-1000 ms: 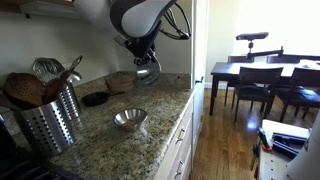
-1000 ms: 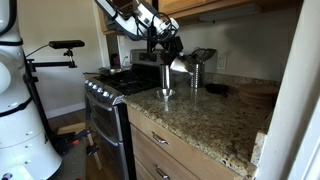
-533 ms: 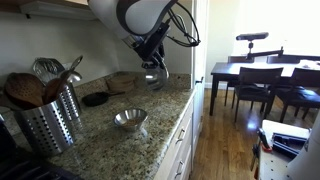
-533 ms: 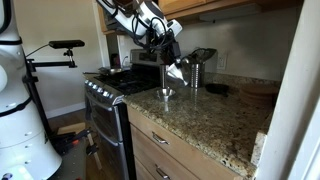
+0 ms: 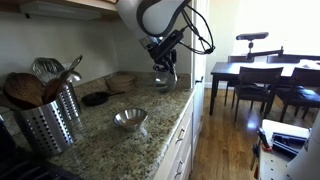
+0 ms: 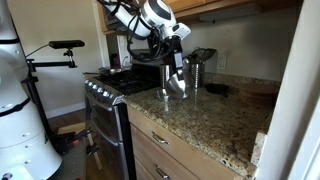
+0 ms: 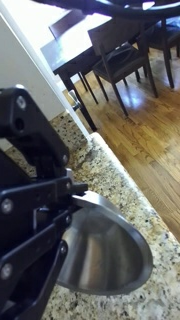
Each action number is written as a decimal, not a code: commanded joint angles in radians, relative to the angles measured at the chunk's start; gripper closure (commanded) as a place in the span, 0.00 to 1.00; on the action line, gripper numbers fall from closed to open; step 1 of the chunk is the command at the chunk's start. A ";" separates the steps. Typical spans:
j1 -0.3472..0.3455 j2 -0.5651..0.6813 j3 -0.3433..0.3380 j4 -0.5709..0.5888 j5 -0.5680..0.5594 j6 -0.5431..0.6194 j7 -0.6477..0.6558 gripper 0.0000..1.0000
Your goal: Pour the contents in the bowl on the right into the bowl on the left
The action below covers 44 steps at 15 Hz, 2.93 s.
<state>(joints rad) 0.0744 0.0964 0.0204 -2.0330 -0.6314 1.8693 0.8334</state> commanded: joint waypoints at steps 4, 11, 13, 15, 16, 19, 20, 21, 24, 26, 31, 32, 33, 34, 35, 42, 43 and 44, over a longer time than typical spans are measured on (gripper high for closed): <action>-0.079 -0.079 -0.063 -0.130 0.104 0.221 -0.029 0.91; -0.124 -0.037 -0.103 -0.151 0.234 0.421 -0.164 0.92; -0.133 -0.023 -0.108 -0.154 0.310 0.473 -0.237 0.91; -0.138 -0.005 -0.113 -0.152 0.379 0.504 -0.304 0.91; -0.140 0.007 -0.116 -0.150 0.412 0.516 -0.335 0.91; -0.148 0.039 -0.120 -0.148 0.513 0.537 -0.427 0.91; -0.150 0.048 -0.121 -0.146 0.545 0.539 -0.457 0.91; -0.153 0.059 -0.121 -0.144 0.579 0.544 -0.487 0.91; -0.164 0.089 -0.116 -0.138 0.668 0.545 -0.570 0.91; -0.172 0.107 -0.113 -0.134 0.724 0.544 -0.627 0.91; -0.192 0.141 -0.108 -0.122 0.841 0.538 -0.755 0.91; -0.195 0.145 -0.108 -0.119 0.854 0.536 -0.770 0.92; -0.198 0.149 -0.108 -0.117 0.865 0.535 -0.783 0.92; -0.201 0.152 -0.109 -0.115 0.872 0.533 -0.795 0.92; -0.204 0.157 -0.109 -0.112 0.880 0.533 -0.804 0.87; -0.206 0.163 -0.111 -0.107 0.877 0.526 -0.816 0.37; -0.204 0.159 -0.112 -0.109 0.872 0.526 -0.812 0.31; -0.200 0.153 -0.114 -0.112 0.864 0.528 -0.805 0.24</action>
<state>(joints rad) -0.1155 0.2548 -0.0997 -2.1467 0.2258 2.3916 0.0443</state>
